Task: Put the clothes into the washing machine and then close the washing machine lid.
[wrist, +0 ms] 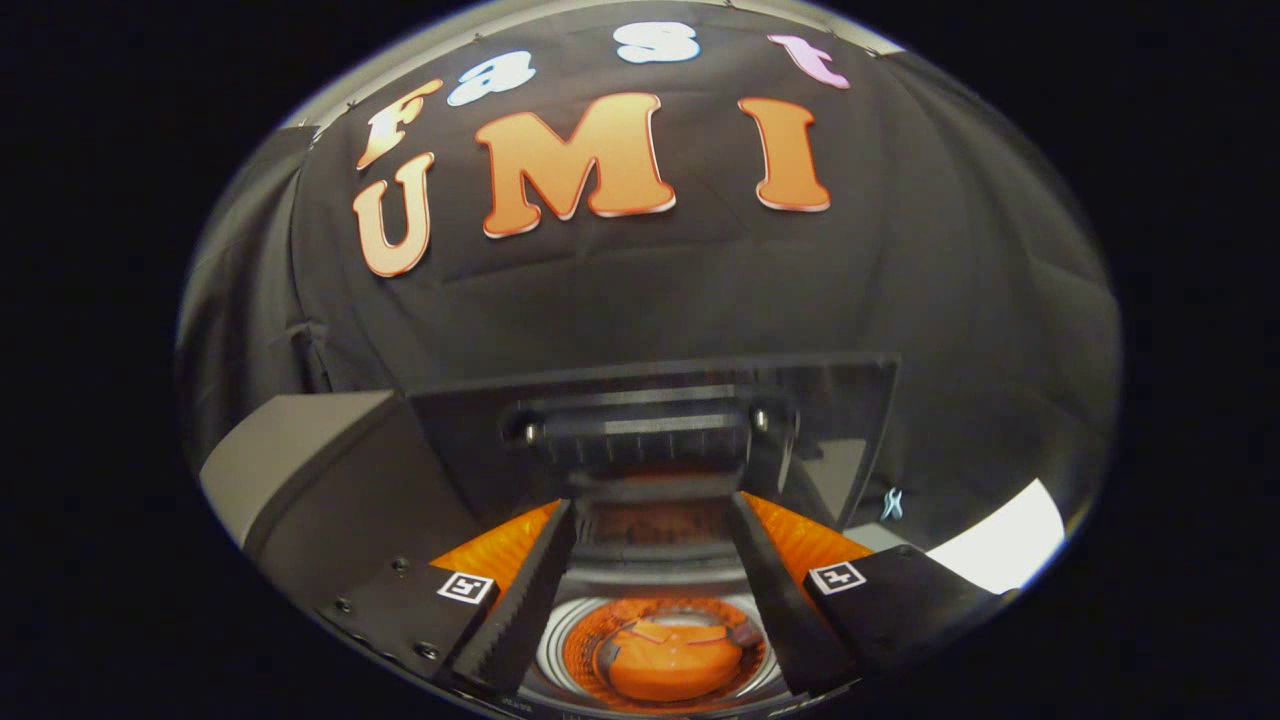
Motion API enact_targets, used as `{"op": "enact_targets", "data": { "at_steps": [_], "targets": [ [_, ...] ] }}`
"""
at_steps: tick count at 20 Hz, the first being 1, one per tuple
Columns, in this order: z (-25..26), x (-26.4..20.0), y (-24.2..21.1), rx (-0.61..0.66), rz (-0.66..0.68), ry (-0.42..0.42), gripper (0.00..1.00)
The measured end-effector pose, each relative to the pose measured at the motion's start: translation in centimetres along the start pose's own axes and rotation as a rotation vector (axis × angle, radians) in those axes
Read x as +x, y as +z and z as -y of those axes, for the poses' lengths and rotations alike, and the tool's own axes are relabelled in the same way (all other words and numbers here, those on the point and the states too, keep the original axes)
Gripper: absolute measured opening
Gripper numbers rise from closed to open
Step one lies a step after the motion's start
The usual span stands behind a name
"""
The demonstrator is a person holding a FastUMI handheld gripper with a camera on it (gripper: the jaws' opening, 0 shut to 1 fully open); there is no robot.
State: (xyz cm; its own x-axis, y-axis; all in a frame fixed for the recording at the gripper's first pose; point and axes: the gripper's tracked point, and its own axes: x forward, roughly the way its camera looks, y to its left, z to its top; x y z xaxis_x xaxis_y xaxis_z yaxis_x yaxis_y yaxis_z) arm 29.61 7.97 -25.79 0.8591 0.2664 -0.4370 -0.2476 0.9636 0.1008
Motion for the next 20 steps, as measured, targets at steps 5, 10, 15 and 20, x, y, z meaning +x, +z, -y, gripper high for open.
{"op": "enact_targets", "data": {
  "at_steps": [5, 10, 15, 20],
  "targets": [
    [-1.2, 4.7, 8.5, 0.041, 0.076, 0.008, 0.99],
    [-1.5, 8.7, 10.8, -0.029, 0.071, -0.019, 0.98],
    [-0.7, 11.5, 7.8, -0.024, -0.049, -0.064, 0.99],
    [0.1, 11.6, 7.0, -0.032, -0.048, -0.089, 0.96]
  ]
}}
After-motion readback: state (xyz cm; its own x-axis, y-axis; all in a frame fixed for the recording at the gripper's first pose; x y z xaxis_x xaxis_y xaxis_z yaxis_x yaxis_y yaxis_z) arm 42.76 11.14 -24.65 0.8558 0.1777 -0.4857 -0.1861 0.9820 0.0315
